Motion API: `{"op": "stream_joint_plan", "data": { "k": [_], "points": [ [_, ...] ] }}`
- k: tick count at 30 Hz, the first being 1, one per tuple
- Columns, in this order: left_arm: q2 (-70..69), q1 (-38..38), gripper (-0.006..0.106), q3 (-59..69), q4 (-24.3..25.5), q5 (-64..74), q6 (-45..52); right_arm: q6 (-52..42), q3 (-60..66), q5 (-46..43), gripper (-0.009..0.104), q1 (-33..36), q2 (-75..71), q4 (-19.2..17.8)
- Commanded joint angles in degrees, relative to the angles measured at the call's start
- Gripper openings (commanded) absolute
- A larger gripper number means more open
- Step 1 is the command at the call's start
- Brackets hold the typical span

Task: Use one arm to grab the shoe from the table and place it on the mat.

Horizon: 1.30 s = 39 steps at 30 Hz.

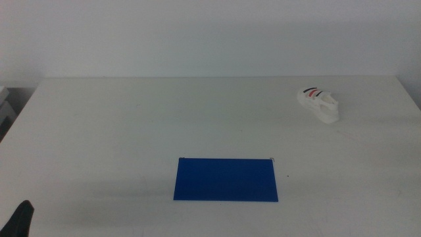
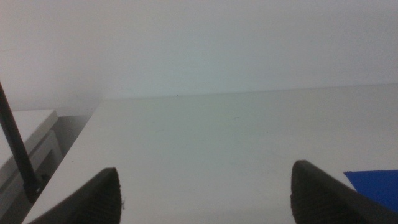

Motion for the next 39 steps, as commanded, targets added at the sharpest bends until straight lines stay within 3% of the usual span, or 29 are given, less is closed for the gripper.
{"op": "stream_joint_plan", "data": {
  "k": [1,19,25,32,39],
  "points": [
    [-0.6,-0.2,0.094,0.4,-0.5,-4.7,-0.3,-0.2,-7.2,4.7,0.092,0.7,6.4,0.7],
    [-0.6,-0.2,0.094,0.4,-0.5,-4.7,-0.3,0.8,-53.8,26.5,0.092,4.1,54.0,2.0],
    [-0.6,-0.2,0.094,0.4,-0.5,-4.7,-0.3,1.2,-68.3,34.0,0.092,4.1,69.3,4.8],
    [-0.6,-0.2,0.094,0.4,-0.5,-4.7,-0.3,0.2,-81.7,37.1,0.092,5.2,83.1,3.6],
    [-0.6,-0.2,0.094,0.4,-0.5,-4.7,-0.3,-9.2,-90.3,35.9,0.092,6.1,94.2,1.9]
  ]
}}
